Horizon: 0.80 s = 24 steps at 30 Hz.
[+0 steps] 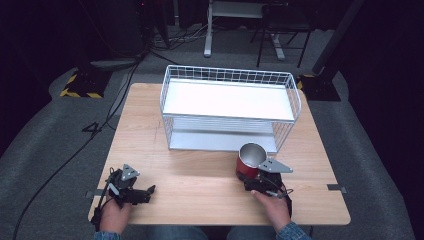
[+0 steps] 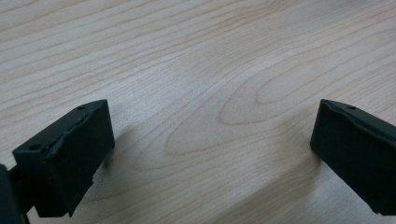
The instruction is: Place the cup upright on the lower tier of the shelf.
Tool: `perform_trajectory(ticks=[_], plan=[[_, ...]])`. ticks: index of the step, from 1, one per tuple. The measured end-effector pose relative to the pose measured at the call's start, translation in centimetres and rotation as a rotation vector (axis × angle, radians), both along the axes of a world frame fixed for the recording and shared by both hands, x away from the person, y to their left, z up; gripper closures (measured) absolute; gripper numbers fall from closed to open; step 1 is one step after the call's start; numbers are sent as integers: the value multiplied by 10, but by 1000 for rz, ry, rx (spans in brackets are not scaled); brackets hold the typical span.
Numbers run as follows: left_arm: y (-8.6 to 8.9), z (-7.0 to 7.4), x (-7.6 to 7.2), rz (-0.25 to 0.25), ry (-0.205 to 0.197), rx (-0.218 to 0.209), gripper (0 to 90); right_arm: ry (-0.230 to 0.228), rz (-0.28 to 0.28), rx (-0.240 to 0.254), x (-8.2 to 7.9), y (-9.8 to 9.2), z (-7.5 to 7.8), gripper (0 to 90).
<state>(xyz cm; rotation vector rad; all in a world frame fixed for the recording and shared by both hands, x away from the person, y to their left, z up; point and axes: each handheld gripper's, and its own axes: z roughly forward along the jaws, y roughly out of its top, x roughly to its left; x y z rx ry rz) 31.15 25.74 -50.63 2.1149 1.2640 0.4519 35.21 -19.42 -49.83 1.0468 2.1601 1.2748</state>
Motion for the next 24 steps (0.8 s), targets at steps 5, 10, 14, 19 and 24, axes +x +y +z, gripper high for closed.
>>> perform_trajectory(ticks=[5, 10, 14, 19, 24], plan=[[0, 0, 0, 0, 0, 0, 1, -4, 4, 17, 1, 2, 8, 176], [0, 0, 0, 0, 0, 0, 1, 3, 7, 33, 11, 6, 15, 176], [0, 0, 0, 0, 0, 2, 1, 13, 2, 34, 18, 8, 18, 176], [0, 0, 0, 0, 0, 1, 1, 15, -4, 42, 29, 12, 24, 176], [0, 0, 0, 0, 0, 1, 1, 19, -9, 47, 37, 17, 29, 176]])
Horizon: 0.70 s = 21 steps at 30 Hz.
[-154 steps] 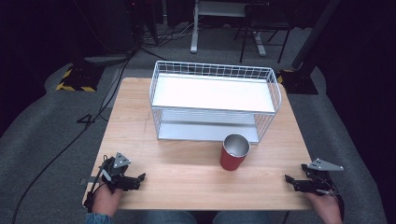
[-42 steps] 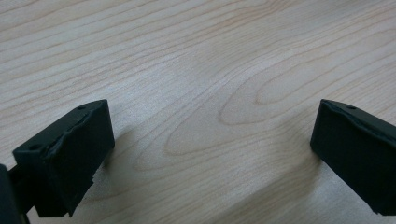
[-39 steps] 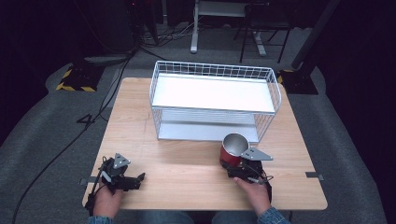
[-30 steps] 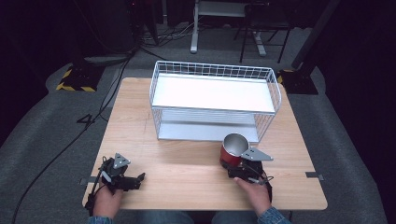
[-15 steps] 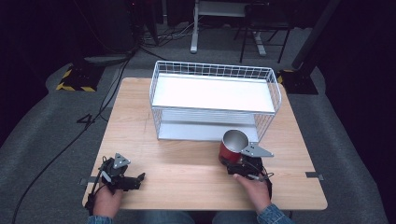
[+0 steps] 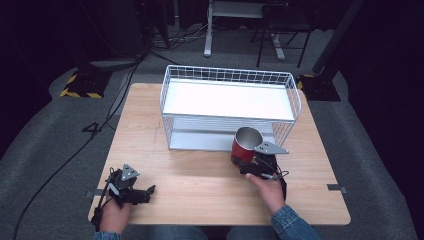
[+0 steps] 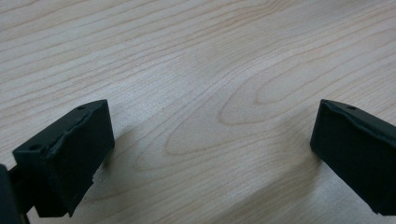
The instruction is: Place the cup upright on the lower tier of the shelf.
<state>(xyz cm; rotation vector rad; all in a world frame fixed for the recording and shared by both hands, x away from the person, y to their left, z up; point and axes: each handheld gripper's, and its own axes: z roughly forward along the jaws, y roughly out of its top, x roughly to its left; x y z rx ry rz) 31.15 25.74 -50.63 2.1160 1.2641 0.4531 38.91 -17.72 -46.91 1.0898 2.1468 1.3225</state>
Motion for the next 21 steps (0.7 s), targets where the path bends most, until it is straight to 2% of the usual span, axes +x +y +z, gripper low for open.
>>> perform_trajectory(ticks=[21], plan=[[0, 0, 0, 5, -3, 0, 1, 13, -41, 39, 38, 22, 10, 176]])
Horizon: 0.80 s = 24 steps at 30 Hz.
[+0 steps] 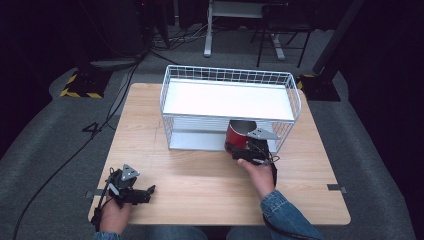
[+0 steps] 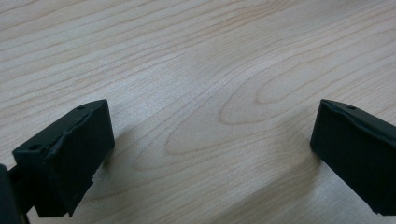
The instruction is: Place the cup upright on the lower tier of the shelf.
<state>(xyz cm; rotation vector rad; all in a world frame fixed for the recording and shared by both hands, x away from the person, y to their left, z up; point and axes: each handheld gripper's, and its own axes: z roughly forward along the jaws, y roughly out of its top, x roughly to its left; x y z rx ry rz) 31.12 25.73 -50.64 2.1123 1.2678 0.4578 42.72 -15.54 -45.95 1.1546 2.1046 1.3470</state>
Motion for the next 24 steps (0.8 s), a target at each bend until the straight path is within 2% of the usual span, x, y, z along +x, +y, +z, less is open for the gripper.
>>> perform_trajectory(ticks=[4, 12, 13, 15, 18, 24], plan=[[0, 0, 0, 1, 0, -1, 1, 1, -6, 0, 8, 6, -1, 176], [0, 0, 0, 1, 0, -1, 1, -35, -28, -22, 26, 21, -7, 175], [0, 0, 0, 0, 0, -1, 1, -28, -33, -24, 27, 23, -7, 175], [0, 0, 0, 0, 0, -1, 1, -49, -35, -37, 33, 27, -9, 175], [0, 0, 0, -1, 1, 0, 1, -44, -45, -19, 40, 34, -11, 175], [0, 0, 0, 0, 1, 0, 1, -47, -58, -53, 52, 43, -16, 175]])
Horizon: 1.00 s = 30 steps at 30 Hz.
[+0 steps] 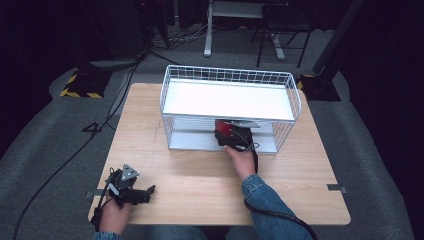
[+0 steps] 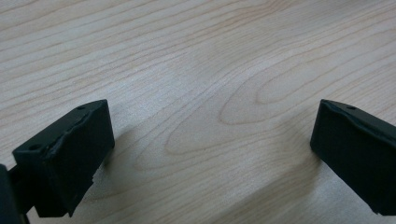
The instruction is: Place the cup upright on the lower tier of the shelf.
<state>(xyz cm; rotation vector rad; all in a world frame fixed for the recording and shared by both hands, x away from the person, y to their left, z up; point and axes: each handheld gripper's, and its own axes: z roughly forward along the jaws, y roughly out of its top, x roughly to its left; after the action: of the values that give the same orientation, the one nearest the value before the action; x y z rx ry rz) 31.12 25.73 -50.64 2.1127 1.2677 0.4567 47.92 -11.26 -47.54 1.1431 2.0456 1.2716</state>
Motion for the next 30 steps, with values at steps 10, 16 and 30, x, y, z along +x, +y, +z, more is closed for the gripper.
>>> perform_trajectory(ticks=[10, 16, 30], plan=[[0, 0, 0, 1, 0, -1, 2, 8, -11, -36, 10, 7, -7, 174], [0, 0, 0, 1, 0, -1, 2, 15, -18, -35, 10, 7, -7, 171], [0, 0, 0, 0, -1, -2, 2, 8, -29, -15, 12, 7, -7, 151]])
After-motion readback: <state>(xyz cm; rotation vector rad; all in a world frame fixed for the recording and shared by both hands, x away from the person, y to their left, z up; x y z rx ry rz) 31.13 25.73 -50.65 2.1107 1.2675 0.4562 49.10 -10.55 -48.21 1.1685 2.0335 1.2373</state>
